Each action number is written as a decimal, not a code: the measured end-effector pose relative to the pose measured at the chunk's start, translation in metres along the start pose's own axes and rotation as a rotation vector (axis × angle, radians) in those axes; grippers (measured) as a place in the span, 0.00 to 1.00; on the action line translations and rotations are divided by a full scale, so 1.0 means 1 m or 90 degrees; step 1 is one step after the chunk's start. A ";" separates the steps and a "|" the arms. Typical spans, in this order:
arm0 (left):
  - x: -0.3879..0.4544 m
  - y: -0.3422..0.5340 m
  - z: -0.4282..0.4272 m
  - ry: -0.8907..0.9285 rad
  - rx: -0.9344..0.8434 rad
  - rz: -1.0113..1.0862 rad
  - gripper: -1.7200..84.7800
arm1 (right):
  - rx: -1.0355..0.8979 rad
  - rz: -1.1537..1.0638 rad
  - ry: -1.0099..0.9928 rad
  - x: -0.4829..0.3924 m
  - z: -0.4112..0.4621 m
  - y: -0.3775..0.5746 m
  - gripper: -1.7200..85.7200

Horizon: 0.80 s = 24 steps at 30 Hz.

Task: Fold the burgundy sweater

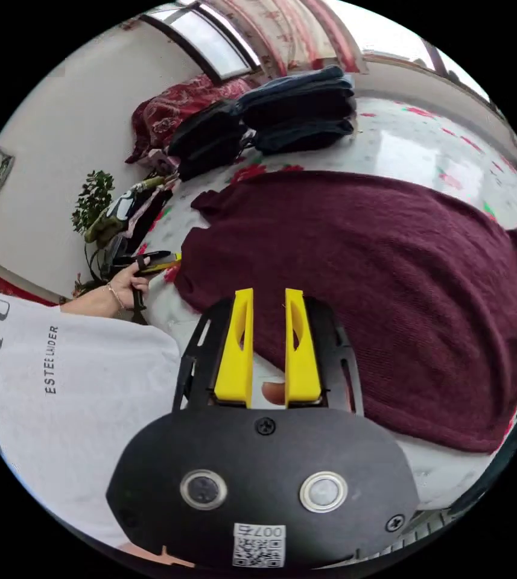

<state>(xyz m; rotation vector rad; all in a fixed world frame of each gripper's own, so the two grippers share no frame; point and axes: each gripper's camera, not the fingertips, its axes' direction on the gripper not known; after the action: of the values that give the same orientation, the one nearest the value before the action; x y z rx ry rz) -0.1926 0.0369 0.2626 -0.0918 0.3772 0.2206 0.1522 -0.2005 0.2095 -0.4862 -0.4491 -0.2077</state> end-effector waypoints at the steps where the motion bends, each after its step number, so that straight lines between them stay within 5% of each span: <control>1: 0.019 -0.004 0.001 -0.012 0.005 0.066 0.02 | -0.051 -0.068 -0.009 -0.032 0.029 -0.010 0.10; 6: 0.127 0.004 0.030 0.053 -0.078 0.387 0.02 | -0.248 -0.195 0.062 -0.097 0.134 -0.004 0.11; 10: 0.165 0.038 0.057 0.059 -0.162 0.537 0.07 | -0.183 -0.150 0.106 -0.097 0.146 0.016 0.11; 15: 0.122 0.048 0.025 0.009 -0.137 0.544 0.08 | -0.171 -0.063 0.060 -0.085 0.154 0.018 0.11; 19: 0.062 0.027 -0.006 -0.063 -0.077 0.414 0.09 | -0.141 -0.056 0.072 -0.087 0.163 0.029 0.10; 24: 0.045 -0.003 0.017 -0.006 -0.093 0.307 0.13 | -0.139 -0.061 0.096 -0.093 0.176 0.034 0.09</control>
<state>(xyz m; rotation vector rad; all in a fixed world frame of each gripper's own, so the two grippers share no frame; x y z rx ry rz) -0.1448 0.0454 0.2613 -0.1427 0.3697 0.7246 0.0161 -0.0765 0.2918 -0.6580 -0.3033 -0.3855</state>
